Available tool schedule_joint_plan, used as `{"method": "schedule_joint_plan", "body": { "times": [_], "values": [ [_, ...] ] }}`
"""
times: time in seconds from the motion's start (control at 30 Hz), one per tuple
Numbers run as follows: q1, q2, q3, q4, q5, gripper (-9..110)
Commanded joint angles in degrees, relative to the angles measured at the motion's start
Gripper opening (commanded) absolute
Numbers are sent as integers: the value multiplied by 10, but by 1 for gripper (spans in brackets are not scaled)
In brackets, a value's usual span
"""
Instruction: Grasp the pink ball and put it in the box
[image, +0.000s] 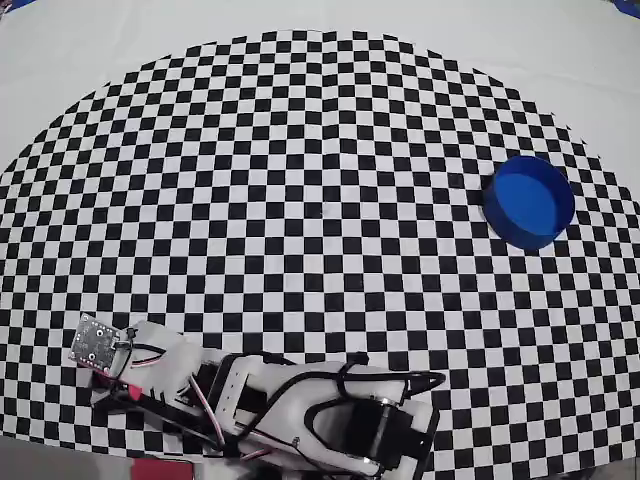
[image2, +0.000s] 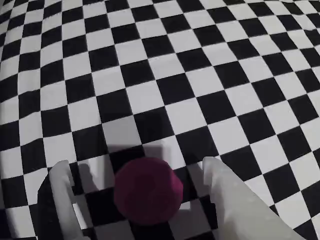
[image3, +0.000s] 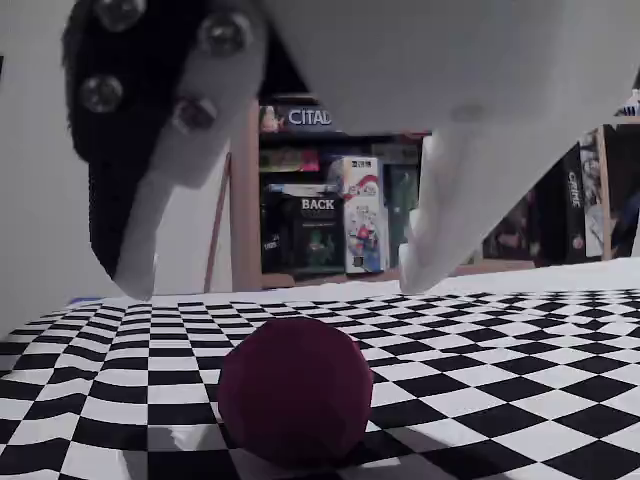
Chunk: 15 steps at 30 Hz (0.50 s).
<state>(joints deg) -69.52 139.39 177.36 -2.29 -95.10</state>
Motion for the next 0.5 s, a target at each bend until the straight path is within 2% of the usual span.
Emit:
{"method": "schedule_joint_plan", "body": {
  "times": [0.0, 0.47],
  "values": [
    [4, -6, 4, 2, -4, 30],
    [15, -25, 4, -10, -5, 30]
  ]
}}
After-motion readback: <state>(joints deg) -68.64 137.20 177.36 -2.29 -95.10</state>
